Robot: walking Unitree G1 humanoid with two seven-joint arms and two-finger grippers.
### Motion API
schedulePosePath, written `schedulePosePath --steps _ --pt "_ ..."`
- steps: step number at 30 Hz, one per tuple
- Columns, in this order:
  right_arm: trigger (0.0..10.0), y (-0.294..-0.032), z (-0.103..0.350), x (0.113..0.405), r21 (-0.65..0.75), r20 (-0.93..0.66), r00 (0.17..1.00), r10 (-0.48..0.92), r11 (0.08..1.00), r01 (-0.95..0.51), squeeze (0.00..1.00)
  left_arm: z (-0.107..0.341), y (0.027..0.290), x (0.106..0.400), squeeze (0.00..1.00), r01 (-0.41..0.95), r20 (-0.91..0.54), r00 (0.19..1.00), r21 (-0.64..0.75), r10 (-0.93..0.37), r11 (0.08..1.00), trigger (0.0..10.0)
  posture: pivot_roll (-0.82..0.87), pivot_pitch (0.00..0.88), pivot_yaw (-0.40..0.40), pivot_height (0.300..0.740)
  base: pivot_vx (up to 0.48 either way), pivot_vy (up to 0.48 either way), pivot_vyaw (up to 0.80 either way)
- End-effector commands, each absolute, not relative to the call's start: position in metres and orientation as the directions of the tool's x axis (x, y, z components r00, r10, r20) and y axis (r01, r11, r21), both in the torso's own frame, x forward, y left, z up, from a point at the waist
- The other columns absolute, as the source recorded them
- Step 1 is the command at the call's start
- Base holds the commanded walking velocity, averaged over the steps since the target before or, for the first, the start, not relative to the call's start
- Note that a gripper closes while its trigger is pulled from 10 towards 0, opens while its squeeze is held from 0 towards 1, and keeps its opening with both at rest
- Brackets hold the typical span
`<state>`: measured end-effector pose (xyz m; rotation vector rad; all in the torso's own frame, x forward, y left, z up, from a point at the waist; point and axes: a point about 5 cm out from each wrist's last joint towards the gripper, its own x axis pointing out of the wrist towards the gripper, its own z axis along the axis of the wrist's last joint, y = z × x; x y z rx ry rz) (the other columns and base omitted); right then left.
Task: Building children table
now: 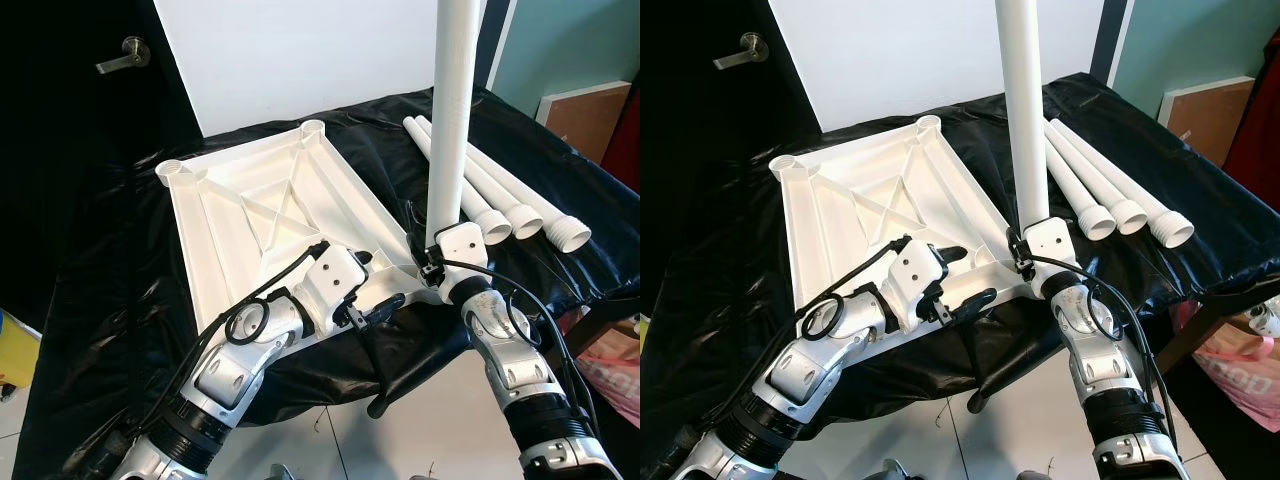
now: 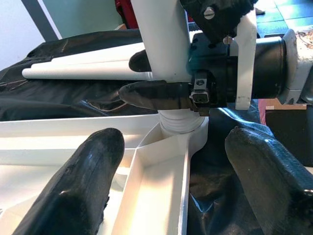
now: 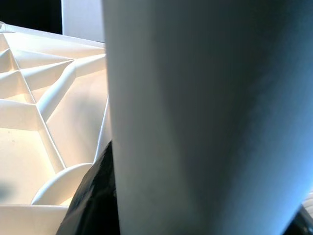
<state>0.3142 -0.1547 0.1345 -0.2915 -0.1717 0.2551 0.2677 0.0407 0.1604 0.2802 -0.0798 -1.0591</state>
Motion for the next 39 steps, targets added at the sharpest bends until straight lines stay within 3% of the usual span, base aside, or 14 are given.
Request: schedulePosePath --steps 1,13,21,27,29,39 --pt "10.0 -0.156 0.118 0.309 -0.296 0.055 0.960 0.276 0.922 -0.248 0.00 0.159 0.040 0.265 0.00 0.861 -0.082 0.464 0.273 -0.882 0.428 10.0 -0.13 0.000 0.063 0.740 0.000 0.000 0.00" --pt "10.0 -0.163 0.107 0.305 -0.129 0.114 0.940 0.323 0.943 -0.308 0.00 0.160 0.035 0.265 0.00 0.864 -0.081 0.453 0.283 -0.888 0.415 10.0 -0.14 0.000 0.065 0.740 0.000 0.000 0.00" --pt "10.0 -0.163 0.107 0.304 -0.125 0.133 0.924 0.358 0.931 -0.342 0.00 0.160 0.036 0.265 0.00 0.859 -0.078 0.463 0.285 -0.883 0.425 10.0 -0.13 0.009 0.060 0.740 0.000 0.000 0.00" --pt "10.0 -0.163 0.103 0.306 -0.113 0.103 0.930 0.354 0.933 -0.342 0.00 0.161 0.037 0.265 0.00 0.857 -0.078 0.466 0.287 -0.881 0.428 10.0 -0.13 0.015 0.059 0.740 0.000 0.000 0.00" --pt "10.0 -0.164 0.095 0.312 -0.073 0.022 0.951 0.308 0.949 -0.306 0.00 0.161 0.038 0.266 0.00 0.853 -0.078 0.473 0.291 -0.878 0.433 10.0 -0.12 0.019 0.060 0.740 0.000 0.000 0.00" --pt "10.0 -0.158 0.092 0.314 -0.018 -0.002 0.959 0.282 0.959 -0.282 0.00 0.162 0.039 0.266 0.00 0.851 -0.076 0.476 0.293 -0.876 0.437 10.0 -0.12 0.020 0.062 0.740 0.000 0.000 0.00"
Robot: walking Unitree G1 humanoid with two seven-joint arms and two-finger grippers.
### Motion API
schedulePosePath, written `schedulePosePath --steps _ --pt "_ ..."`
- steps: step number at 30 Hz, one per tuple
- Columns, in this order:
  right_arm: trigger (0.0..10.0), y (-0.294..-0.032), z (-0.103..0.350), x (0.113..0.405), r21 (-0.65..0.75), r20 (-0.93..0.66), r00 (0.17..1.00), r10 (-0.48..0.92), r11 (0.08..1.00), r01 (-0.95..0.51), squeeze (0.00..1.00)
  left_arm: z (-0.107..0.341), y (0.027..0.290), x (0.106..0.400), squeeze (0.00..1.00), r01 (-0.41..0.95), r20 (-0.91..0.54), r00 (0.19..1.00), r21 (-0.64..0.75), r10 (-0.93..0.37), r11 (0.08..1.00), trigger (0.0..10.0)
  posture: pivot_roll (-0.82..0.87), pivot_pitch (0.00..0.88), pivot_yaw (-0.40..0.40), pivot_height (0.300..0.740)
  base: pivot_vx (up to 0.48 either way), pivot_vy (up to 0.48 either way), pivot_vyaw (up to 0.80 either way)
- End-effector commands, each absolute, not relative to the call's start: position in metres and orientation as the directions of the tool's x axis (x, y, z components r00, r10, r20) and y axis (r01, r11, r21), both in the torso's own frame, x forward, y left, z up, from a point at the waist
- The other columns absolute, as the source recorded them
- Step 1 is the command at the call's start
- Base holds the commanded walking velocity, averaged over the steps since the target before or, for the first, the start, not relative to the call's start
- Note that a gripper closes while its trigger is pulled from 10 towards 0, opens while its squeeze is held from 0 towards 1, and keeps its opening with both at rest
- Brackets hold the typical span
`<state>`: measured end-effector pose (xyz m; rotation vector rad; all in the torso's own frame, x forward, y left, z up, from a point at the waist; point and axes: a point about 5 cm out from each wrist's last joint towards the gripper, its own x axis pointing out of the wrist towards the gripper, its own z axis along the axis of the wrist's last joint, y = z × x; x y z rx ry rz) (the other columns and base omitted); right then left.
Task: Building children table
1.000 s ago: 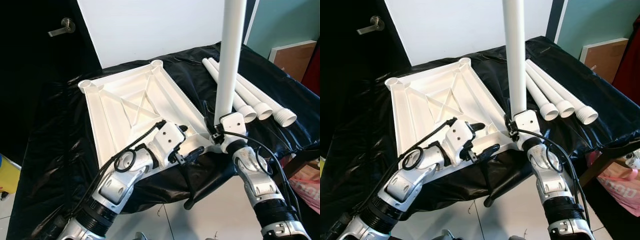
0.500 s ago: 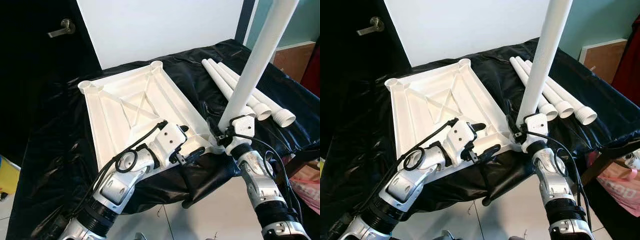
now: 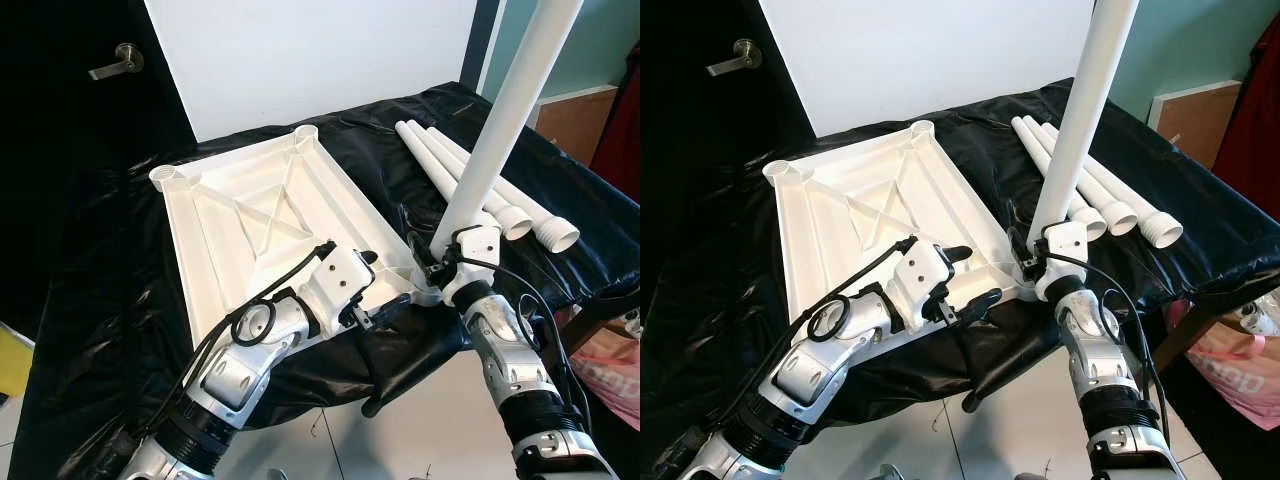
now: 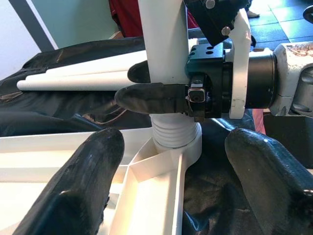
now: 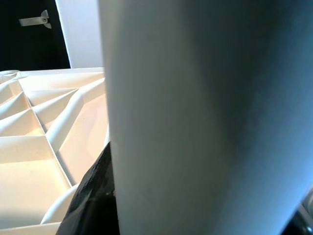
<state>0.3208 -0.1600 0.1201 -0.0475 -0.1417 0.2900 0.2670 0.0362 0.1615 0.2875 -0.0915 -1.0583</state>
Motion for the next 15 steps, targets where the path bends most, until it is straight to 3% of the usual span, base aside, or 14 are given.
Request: schedulePosePath --steps 1,8,15 --pt "10.0 -0.1568 0.0925 0.3146 -0.015 -0.002 0.960 0.278 0.960 -0.278 0.00 0.1618 0.0386 0.2661 0.00 0.850 -0.077 0.477 0.293 -0.876 0.437 10.0 -0.12 0.020 0.062 0.740 0.000 0.000 0.00" --pt "10.0 -0.1540 0.0937 0.3138 -0.019 0.006 0.970 0.243 0.970 -0.243 0.00 0.1618 0.0389 0.2663 0.00 0.849 -0.077 0.478 0.295 -0.875 0.438 10.0 -0.12 0.019 0.060 0.740 0.000 0.000 0.00" --pt "10.0 -0.1478 0.0973 0.3052 0.013 0.053 0.992 -0.113 0.994 0.112 0.00 0.1631 0.0370 0.2677 0.00 0.849 -0.072 0.477 0.297 -0.876 0.437 10.0 -0.13 0.011 0.060 0.740 0.000 0.000 0.00"
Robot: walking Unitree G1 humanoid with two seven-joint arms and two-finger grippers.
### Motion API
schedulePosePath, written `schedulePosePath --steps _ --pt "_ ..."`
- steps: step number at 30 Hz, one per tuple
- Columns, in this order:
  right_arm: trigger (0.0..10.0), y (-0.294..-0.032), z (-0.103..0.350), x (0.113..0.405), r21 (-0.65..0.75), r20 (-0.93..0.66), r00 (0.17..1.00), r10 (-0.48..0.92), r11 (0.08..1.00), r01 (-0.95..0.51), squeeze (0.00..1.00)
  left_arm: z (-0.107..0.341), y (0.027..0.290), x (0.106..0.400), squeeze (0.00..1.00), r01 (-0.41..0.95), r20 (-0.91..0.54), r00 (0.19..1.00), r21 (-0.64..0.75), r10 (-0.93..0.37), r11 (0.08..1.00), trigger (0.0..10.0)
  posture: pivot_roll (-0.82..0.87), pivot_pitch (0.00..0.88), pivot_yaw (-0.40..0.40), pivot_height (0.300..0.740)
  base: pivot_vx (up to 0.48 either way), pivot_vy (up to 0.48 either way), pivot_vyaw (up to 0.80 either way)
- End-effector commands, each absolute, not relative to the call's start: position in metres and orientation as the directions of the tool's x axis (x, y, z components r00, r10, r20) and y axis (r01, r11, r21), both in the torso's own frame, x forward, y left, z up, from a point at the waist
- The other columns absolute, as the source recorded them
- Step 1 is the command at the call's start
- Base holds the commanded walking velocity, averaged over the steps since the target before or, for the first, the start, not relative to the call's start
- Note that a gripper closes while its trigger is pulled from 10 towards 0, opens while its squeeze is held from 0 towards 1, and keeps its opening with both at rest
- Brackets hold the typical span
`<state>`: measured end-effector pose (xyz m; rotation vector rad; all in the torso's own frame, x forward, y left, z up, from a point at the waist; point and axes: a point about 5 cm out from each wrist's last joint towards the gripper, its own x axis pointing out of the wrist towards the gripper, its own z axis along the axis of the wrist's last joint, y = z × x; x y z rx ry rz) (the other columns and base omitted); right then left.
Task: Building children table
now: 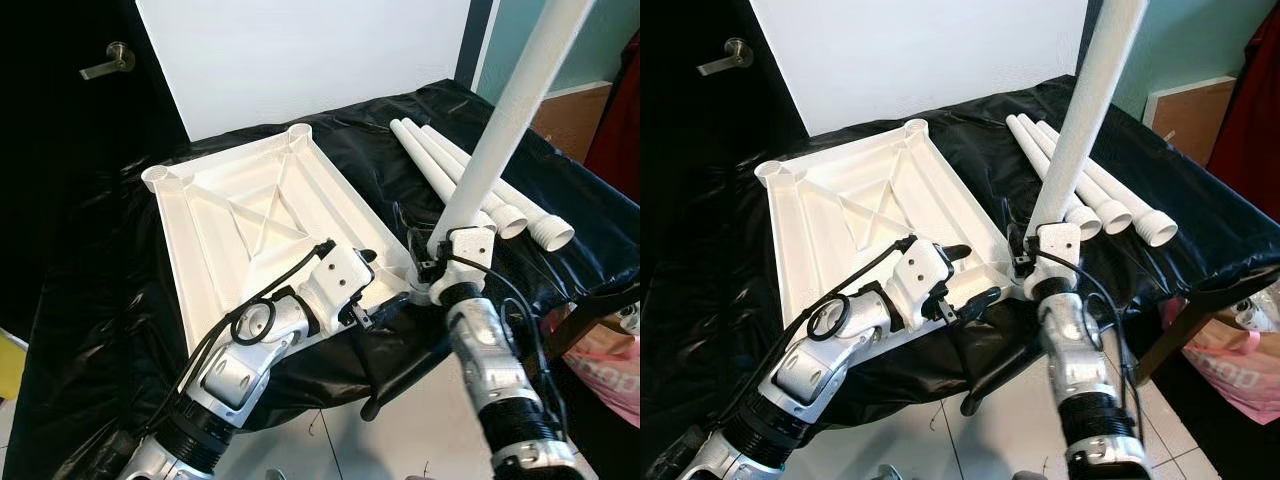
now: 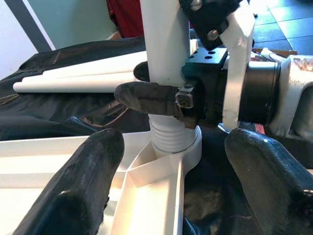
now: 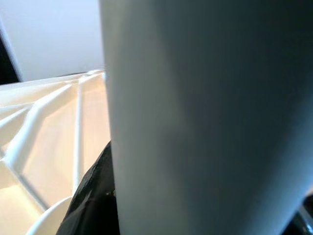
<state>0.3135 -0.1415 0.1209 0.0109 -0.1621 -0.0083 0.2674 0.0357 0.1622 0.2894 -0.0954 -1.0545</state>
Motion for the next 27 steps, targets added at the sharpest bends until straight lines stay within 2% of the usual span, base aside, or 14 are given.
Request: schedulePosePath --steps 1,3,9,20,27 --pt "10.0 -0.147 0.098 0.304 0.026 0.057 0.989 -0.140 0.990 0.139 0.00 0.163 0.037 0.268 0.00 0.849 -0.071 0.476 0.298 -0.876 0.437 10.0 -0.13 0.011 0.060 0.740 0.000 0.000 0.00" --pt "10.0 -0.144 0.099 0.302 0.055 0.060 0.983 -0.175 0.984 0.172 0.00 0.164 0.036 0.268 0.00 0.848 -0.069 0.476 0.299 -0.877 0.437 10.0 -0.13 0.005 0.060 0.740 0.000 0.000 0.00" --pt "10.0 -0.134 0.102 0.300 0.068 0.082 0.984 -0.161 0.985 0.155 0.00 0.164 0.035 0.268 0.00 0.849 -0.066 0.471 0.303 -0.880 0.432 10.0 -0.13 0.000 0.057 0.740 0.000 0.000 0.00" --pt "10.0 -0.132 0.107 0.300 0.063 0.074 0.974 -0.212 0.976 0.208 0.00 0.165 0.032 0.268 0.00 0.850 -0.058 0.468 0.303 -0.882 0.431 10.0 -0.13 0.000 0.052 0.740 0.000 0.000 0.00" --pt "10.0 -0.134 0.117 0.301 0.029 0.128 0.957 -0.262 0.965 0.260 0.00 0.164 0.031 0.267 0.00 0.850 -0.060 0.465 0.309 -0.883 0.426 10.0 -0.13 0.000 0.048 0.740 0.000 0.000 0.00"
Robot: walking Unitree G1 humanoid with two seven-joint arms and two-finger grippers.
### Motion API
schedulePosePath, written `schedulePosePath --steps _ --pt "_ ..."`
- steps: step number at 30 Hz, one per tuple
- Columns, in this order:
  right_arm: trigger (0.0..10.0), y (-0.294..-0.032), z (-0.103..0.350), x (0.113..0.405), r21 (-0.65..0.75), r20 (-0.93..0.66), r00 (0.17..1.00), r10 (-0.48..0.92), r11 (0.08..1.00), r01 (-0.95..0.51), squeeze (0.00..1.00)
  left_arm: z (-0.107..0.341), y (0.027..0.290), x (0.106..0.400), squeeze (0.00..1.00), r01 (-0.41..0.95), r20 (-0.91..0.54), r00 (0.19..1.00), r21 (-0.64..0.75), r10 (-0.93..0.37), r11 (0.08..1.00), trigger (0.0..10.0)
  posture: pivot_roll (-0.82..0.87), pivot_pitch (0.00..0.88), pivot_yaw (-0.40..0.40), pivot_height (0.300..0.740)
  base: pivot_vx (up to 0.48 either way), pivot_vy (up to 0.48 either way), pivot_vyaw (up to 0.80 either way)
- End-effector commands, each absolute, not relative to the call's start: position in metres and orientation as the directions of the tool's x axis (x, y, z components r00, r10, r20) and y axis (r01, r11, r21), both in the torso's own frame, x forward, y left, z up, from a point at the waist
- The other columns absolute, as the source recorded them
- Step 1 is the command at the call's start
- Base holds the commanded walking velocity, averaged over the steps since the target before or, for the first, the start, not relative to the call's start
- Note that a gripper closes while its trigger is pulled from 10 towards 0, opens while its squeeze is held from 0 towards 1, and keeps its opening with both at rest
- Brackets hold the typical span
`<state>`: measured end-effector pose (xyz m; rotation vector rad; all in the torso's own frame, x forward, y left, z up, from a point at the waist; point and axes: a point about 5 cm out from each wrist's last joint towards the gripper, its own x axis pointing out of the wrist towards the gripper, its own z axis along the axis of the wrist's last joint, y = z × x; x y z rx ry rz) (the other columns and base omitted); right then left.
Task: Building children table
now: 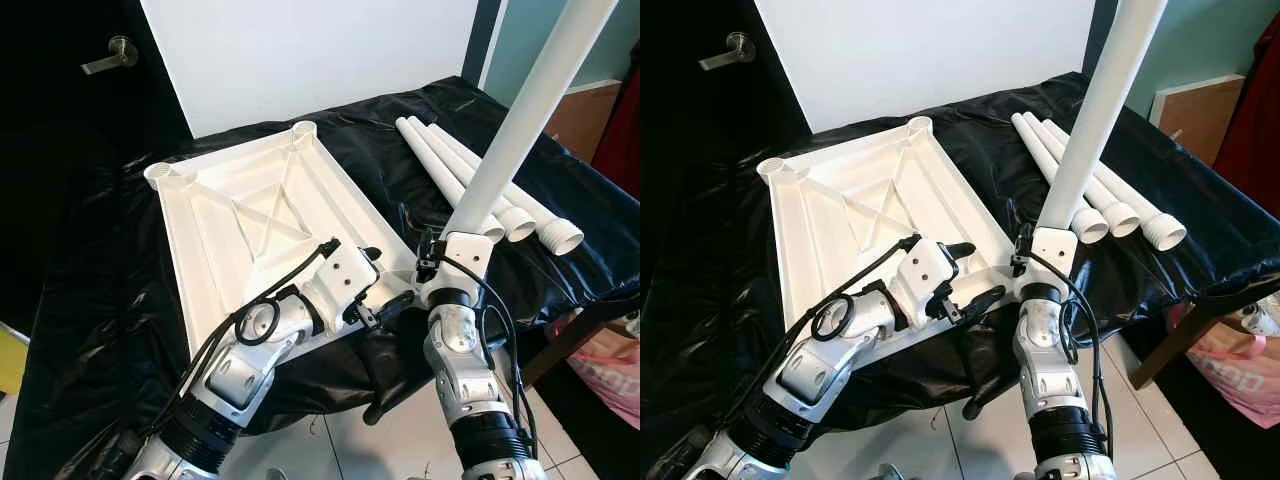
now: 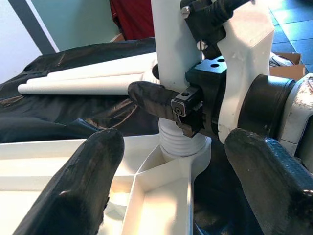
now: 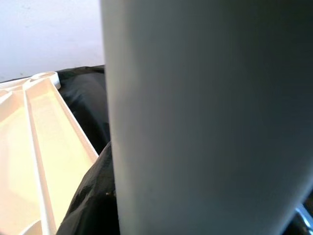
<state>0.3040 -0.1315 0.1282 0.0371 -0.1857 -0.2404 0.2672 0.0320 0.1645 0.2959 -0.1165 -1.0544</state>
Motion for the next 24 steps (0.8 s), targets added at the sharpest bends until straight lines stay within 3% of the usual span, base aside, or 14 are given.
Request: schedulePosePath --steps 1,9,24 --pt "10.0 -0.134 0.117 0.301 0.029 0.128 0.957 -0.262 0.965 0.260 0.00 0.164 0.031 0.267 0.00 0.850 -0.060 0.465 0.309 -0.883 0.426 10.0 -0.13 0.000 0.048 0.740 0.000 0.000 0.00" --pt "10.0 -0.130 0.142 0.301 0.027 0.252 0.934 -0.254 0.966 0.256 0.00 0.164 0.031 0.267 0.00 0.851 -0.061 0.463 0.310 -0.884 0.425 10.0 -0.13 0.000 0.047 0.740 0.000 0.000 0.00" --pt "10.0 -0.129 0.136 0.301 0.015 0.234 0.944 -0.233 0.971 0.237 0.00 0.164 0.031 0.267 0.00 0.852 -0.064 0.458 0.316 -0.887 0.417 10.0 -0.13 0.000 0.055 0.740 0.000 0.000 0.00"
